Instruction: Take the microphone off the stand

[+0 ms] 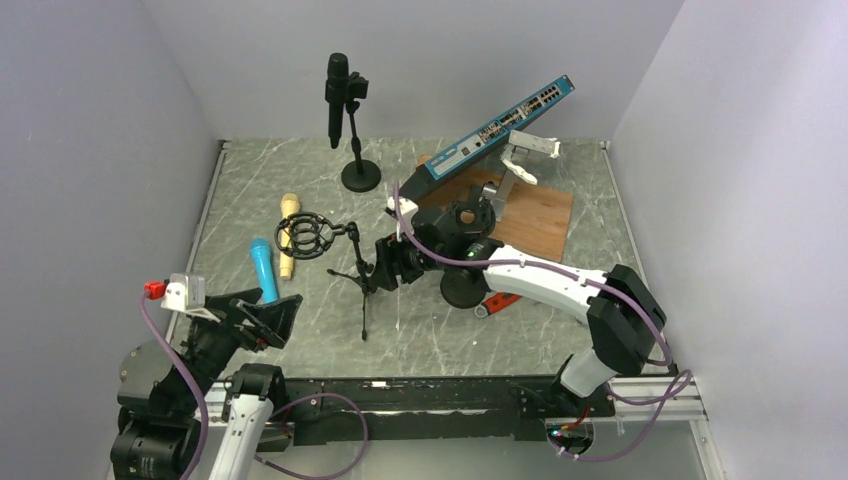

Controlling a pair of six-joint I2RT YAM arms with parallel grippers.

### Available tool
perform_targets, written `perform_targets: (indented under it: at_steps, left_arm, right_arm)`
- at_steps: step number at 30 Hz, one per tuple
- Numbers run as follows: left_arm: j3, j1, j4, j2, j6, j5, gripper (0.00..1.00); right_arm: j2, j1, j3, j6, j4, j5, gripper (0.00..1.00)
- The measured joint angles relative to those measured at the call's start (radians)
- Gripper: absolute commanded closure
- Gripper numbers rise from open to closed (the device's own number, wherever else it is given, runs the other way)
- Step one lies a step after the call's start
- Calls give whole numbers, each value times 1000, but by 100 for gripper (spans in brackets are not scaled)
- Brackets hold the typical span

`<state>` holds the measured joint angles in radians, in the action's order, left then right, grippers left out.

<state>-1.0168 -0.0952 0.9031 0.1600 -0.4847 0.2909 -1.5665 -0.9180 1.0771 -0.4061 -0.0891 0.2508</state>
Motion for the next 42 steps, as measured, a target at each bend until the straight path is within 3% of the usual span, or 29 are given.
perform_targets:
  at_steps: [5, 13, 20, 42]
  left_arm:
    - [16, 0, 0, -2, -3, 0, 0]
    - [12, 0, 0, -2, -2, 0, 1]
    - [12, 0, 0, -2, -2, 0, 1]
    - [14, 0, -1, -2, -2, 0, 1]
  right_arm:
    - [-12, 19, 74, -10, -50, 23, 37]
    - [-72, 21, 151, -6, -69, 58, 51]
    - [-98, 23, 153, 5, -87, 70, 70]
    - [-129, 23, 154, 29, -82, 92, 66]
